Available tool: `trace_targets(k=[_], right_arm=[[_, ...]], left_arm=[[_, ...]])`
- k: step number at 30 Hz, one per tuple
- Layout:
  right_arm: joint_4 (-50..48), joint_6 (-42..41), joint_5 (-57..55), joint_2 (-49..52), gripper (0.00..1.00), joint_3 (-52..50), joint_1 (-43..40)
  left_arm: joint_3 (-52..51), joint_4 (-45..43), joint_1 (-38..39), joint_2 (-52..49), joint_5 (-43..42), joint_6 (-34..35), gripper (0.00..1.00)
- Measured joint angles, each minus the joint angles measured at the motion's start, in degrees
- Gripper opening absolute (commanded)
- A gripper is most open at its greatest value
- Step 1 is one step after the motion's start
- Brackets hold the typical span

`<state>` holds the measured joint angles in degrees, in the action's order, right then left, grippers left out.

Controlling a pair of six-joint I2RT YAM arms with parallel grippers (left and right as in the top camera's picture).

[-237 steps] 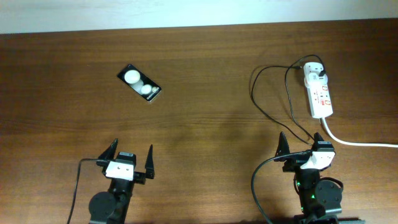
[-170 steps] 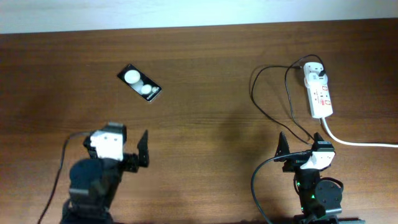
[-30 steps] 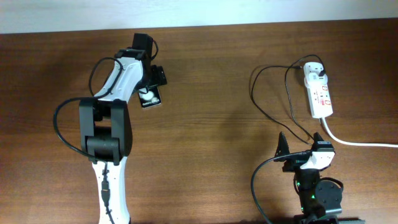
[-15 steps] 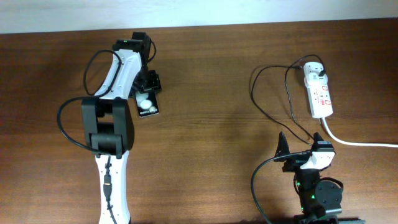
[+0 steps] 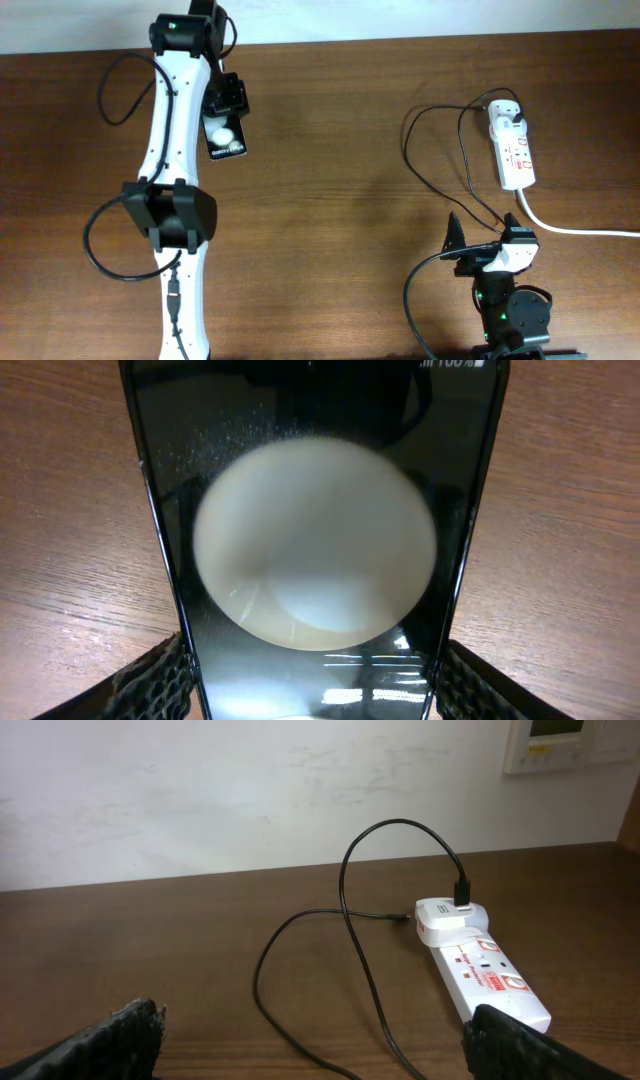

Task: Plug charger to phone and switch on socket
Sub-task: 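Lift the phone with the left gripper and turn it upright toward center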

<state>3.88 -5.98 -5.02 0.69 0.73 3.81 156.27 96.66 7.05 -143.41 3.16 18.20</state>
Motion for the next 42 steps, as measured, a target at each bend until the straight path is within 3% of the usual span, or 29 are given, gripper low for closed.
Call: trace_targets(k=[11, 16, 19, 26, 34, 42], right_arm=[[0.0, 0.0, 0.0, 0.0, 0.99, 0.0, 0.0], [0.0, 0.0, 0.0, 0.2, 0.99, 0.0, 0.0], [0.0, 0.0, 0.0, 0.2, 0.99, 0.0, 0.0], [0.0, 0.0, 0.0, 0.2, 0.99, 0.0, 0.0], [0.0, 0.0, 0.0, 0.2, 0.99, 0.0, 0.0], [0.0, 0.0, 0.0, 0.2, 0.99, 0.0, 0.0]], left_arm=[[-2.8, 0.0, 0.0, 31.5, -14.5, -1.0, 0.48], [-32.2, -0.3, 0.1, 52.9, -15.2, -1.3, 0.45], [-51.4, -5.6, 0.1, 60.2, -15.2, 0.7, 0.45], [-81.5, -27.3, 0.0, 61.4, -20.6, 12.2, 0.46], [-82.9, -32.9, 0.0, 61.1, -33.2, 28.0, 0.46], [-82.9, -32.9, 0.0, 60.5, -37.9, 29.6, 0.47]])
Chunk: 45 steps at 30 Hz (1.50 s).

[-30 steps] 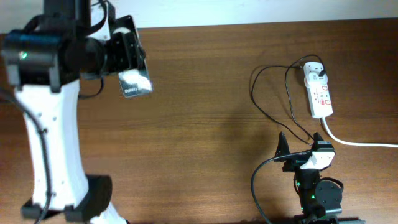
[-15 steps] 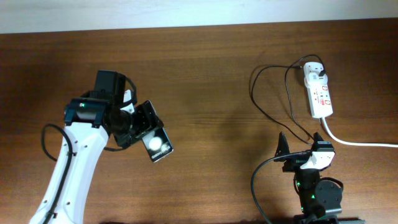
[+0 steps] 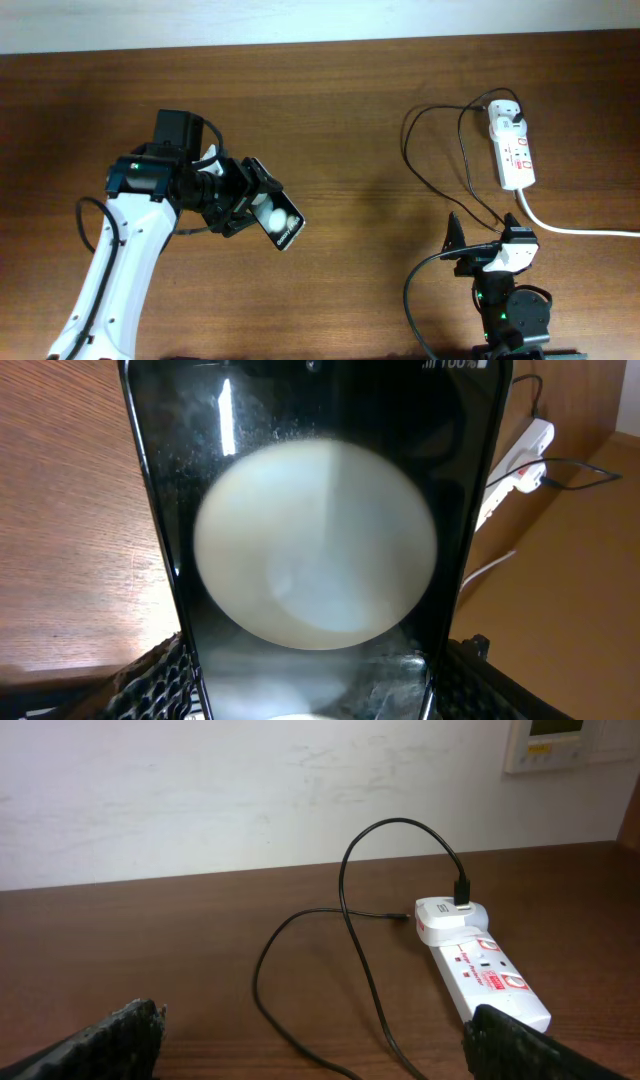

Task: Plug charger to phone and switch on socket
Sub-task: 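Lift the phone with the left gripper and turn it upright toward center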

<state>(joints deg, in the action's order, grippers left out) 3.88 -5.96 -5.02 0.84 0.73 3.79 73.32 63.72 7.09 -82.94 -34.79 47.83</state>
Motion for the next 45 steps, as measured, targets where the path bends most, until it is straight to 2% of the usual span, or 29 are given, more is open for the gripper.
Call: trace_targets(k=[30, 36, 40, 45], right_arm=[[0.0, 0.0, 0.0, 0.0, 0.99, 0.0, 0.0], [0.0, 0.0, 0.0, 0.0, 0.99, 0.0, 0.0], [0.0, 0.0, 0.0, 0.0, 0.99, 0.0, 0.0], [0.0, 0.0, 0.0, 0.0, 0.99, 0.0, 0.0]], left_arm=[[0.0, 0.1, 0.0, 0.0, -0.9, 0.0, 0.47], [0.0, -1.9, -0.3, 0.0, -1.9, 3.5, 0.48], [0.0, -2.3, -4.7, 0.0, -4.7, 3.9, 0.47], [0.0, -2.3, -5.2, 0.0, -9.3, 3.9, 0.49]])
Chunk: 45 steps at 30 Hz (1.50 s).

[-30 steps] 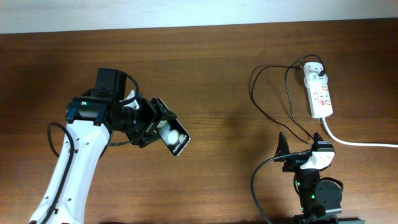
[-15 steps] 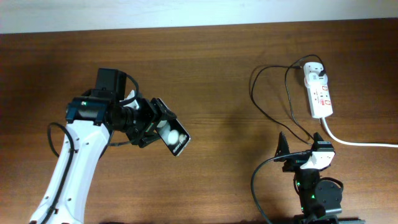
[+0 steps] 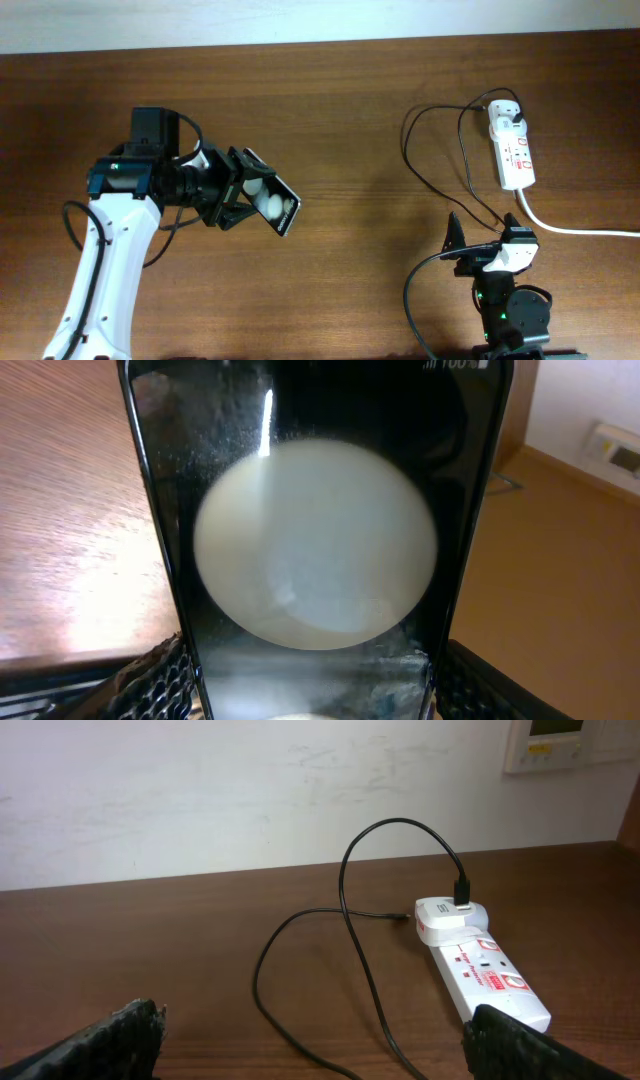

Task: Plug charger to phone and switch on socket

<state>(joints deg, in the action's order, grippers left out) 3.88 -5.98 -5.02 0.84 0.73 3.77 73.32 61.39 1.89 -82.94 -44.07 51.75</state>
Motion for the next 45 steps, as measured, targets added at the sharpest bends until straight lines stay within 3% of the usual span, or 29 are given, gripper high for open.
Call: trace_targets(k=[5, 12, 33, 45], right_arm=[[0.0, 0.0, 0.0, 0.0, 0.99, 0.0, 0.0], [0.0, 0.0, 0.0, 0.0, 0.99, 0.0, 0.0], [0.0, 0.0, 0.0, 0.0, 0.99, 0.0, 0.0], [0.0, 0.0, 0.0, 0.0, 0.99, 0.0, 0.0]], left_arm=[[0.0, -3.7, 0.0, -1.4, -7.3, -0.9, 0.48], [0.0, -3.8, 0.0, -16.5, -21.2, -13.4, 0.50], [0.0, -6.0, 0.0, -16.8, -23.2, -17.1, 0.48], [0.0, -6.8, 0.0, -23.9, -27.3, -18.9, 0.49]])
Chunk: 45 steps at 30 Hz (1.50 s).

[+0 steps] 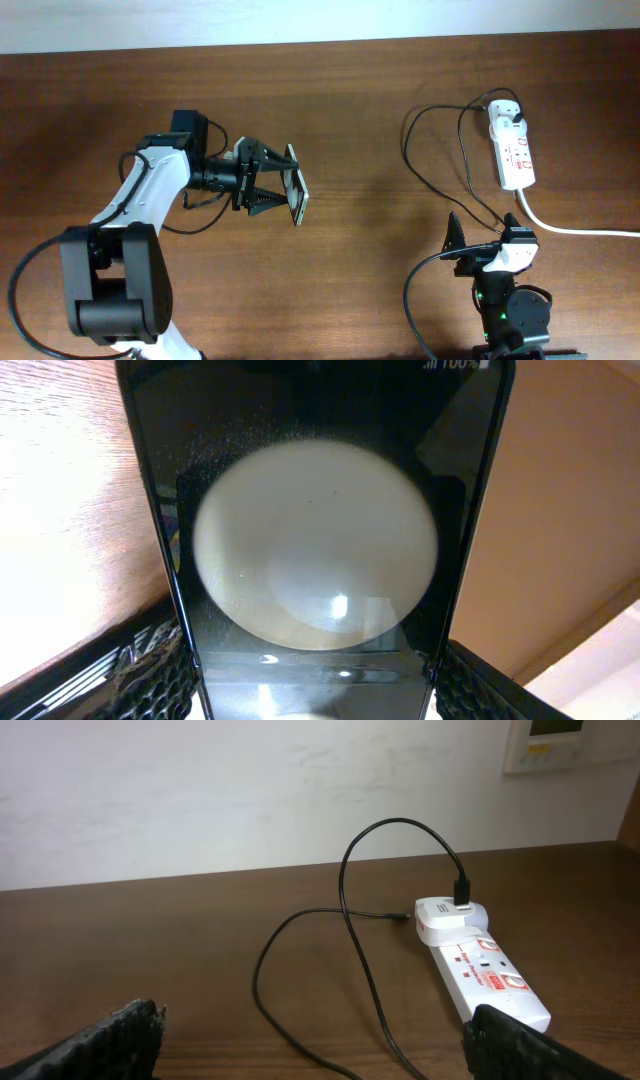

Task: Plug charger to phone and switch on socket

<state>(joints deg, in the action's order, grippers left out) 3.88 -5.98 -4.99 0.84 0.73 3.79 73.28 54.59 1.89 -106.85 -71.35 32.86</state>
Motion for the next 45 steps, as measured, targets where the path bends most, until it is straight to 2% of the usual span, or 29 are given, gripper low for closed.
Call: trace_targets(k=[5, 7, 8, 10, 12, 14, 16, 18, 20, 23, 26, 29, 31, 33, 35, 37, 43, 45], right_arm=[[0.1, 0.0, 0.8, 0.0, 0.99, 0.0, 0.0], [0.4, -0.8, 5.7, 0.0, 0.99, 0.0, 0.0], [0.0, -4.1, 9.6, 0.0, 0.99, 0.0, 0.0], [-0.8, -18.1, 17.9, 0.0, 0.99, 0.0, 0.0], [-1.1, -39.7, 24.0, 0.0, 0.99, 0.0, 0.0], [-1.4, -55.2, 31.6, 0.0, 0.99, 0.0, -0.1], [-1.3, -64.7, 37.9, 0.0, 0.99, 0.0, -0.1], [-1.3, -68.6, 40.3, 0.0, 0.99, 0.0, -0.1], [-1.3, -66.6, 40.2, 0.0, 0.99, 0.0, -0.1], [-1.1, -55.1, 40.6, 1.2, 0.99, 0.0, -0.1], [1.1, -49.2, 40.7, 9.4, 0.99, 1.2, -0.1], [9.9, -39.2, 40.2, 25.2, 0.99, 13.4, -0.1], [17.0, -33.0, 39.8, 37.4, 0.99, 25.9, 0.0], [23.2, -29.8, 38.9, 44.5, 0.99, 34.4, 1.1], [27.4, -26.8, 34.8, 52.3, 0.99, 45.5, 10.0], [29.2, -25.4, 24.5, 55.4, 0.99, 53.0, 22.4], [26.1, -25.8, 1.2, 58.6, 1.00, 53.8, 41.6], [24.5, -29.7, -6.1, 61.7, 0.92, 53.8, 47.0]], left_arm=[[0.0, 0.0, 0.0, 0.0, -0.3, -0.3, 0.49], [0.0, 0.0, 0.0, 0.0, -0.3, -0.4, 0.49], [0.0, 0.0, 0.0, 0.0, -0.3, -0.4, 0.49], [0.0, 0.0, 0.0, 0.0, -0.3, -0.4, 0.49], [0.0, 0.0, 0.0, 0.0, -0.2, -0.4, 0.49], [0.0, 0.0, 0.0, 0.0, -0.2, -0.4, 0.49], [0.0, 0.0, 0.0, 0.0, -0.2, -0.4, 0.49], [0.0, 0.0, 0.0, 0.0, -0.2, -0.4, 0.49], [0.0, 0.0, 0.0, 0.0, -0.3, -0.4, 0.49], [0.0, 0.0, 0.0, 0.0, -0.3, -0.4, 0.49], [0.0, 0.1, 0.0, 0.0, -0.2, -0.5, 0.49], [0.0, 0.2, 0.0, 0.0, -0.1, -0.5, 0.48], [0.0, 0.2, 0.0, -0.1, 0.0, -0.6, 0.49], [0.0, 0.2, 0.0, -0.1, 0.0, -0.5, 0.48], [0.0, 0.1, 0.0, -0.2, -0.1, -0.6, 0.48], [0.0, 0.1, 0.0, -0.2, 0.0, -0.6, 0.48], [0.0, 0.2, 0.0, -0.2, 0.0, -0.6, 0.49], [0.0, 0.2, 0.0, -0.2, 0.0, -0.6, 0.49]])
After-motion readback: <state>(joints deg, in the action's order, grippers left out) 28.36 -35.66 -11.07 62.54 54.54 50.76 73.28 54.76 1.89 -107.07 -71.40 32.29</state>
